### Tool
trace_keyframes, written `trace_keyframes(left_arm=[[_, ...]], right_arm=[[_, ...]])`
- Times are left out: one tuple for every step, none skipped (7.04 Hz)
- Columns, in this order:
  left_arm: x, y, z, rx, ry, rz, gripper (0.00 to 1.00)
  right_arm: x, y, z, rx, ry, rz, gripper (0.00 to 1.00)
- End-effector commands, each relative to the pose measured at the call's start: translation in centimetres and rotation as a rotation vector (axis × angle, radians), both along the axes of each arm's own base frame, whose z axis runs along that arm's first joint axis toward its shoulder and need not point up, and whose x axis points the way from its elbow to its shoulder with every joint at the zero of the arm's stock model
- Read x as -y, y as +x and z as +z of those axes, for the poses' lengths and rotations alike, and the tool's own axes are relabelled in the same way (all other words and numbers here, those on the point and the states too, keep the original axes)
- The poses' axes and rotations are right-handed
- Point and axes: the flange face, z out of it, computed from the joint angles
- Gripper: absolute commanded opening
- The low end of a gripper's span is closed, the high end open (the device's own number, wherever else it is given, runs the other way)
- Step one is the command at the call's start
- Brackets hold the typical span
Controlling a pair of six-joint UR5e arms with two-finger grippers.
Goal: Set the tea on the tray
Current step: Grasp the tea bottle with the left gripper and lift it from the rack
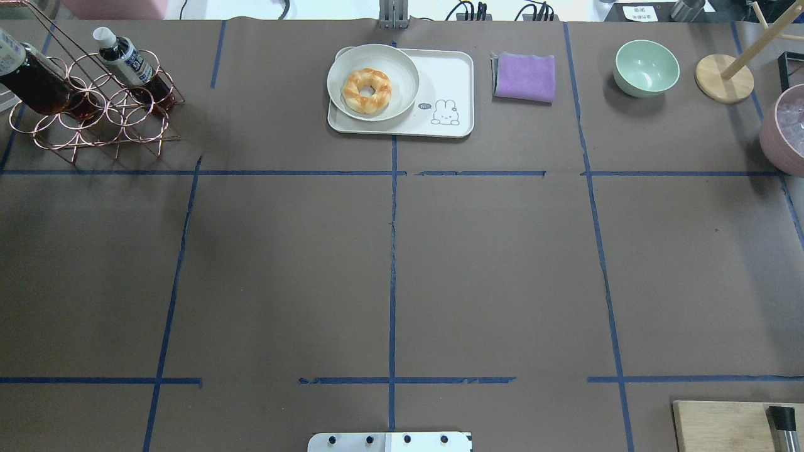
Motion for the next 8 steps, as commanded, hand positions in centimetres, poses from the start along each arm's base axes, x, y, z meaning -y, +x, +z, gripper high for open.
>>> trace_keyframes(left_arm=[[-4.1, -0.7, -4.9, -0.001, -0.038, 0.001, 0.08], [-5.9, 3.1, -7.4, 0.005, -0.017, 0.084, 0.07], [-6.5, 8.2, -10.6, -0.006, 0.053, 0.176, 0.07], [-6.6, 11.2, -12.4, -0.008, 0.06, 0.159, 0.06], [-7.5, 15.8, -14.3, -0.055, 0.019, 0.163, 0.06], [-8.0, 20.5, -17.3, -0.055, -0.029, 0.112, 0.06], [-10.0, 26.1, -20.1, -0.057, -0.062, 0.067, 0.04], [-12.7, 31.1, -21.3, -0.062, -0.082, 0.051, 0.03]], right_arm=[[0.0, 0.0, 0.0, 0.001, 0.0, 0.0, 1.0], [0.0, 0.0, 0.1, 0.0, -0.002, 0.0, 1.0], [0.0, 0.0, 0.1, 0.002, -0.003, 0.0, 1.0], [0.0, 0.0, 0.2, 0.0, -0.003, 0.0, 1.0], [0.0, 0.0, 0.0, 0.001, 0.0, 0.0, 1.0], [0.0, 0.0, 0.0, 0.0, 0.0, 0.0, 1.0], [0.0, 0.0, 0.1, 0.002, -0.002, 0.0, 1.0], [0.0, 0.0, 0.0, 0.002, 0.0, 0.0, 1.0]])
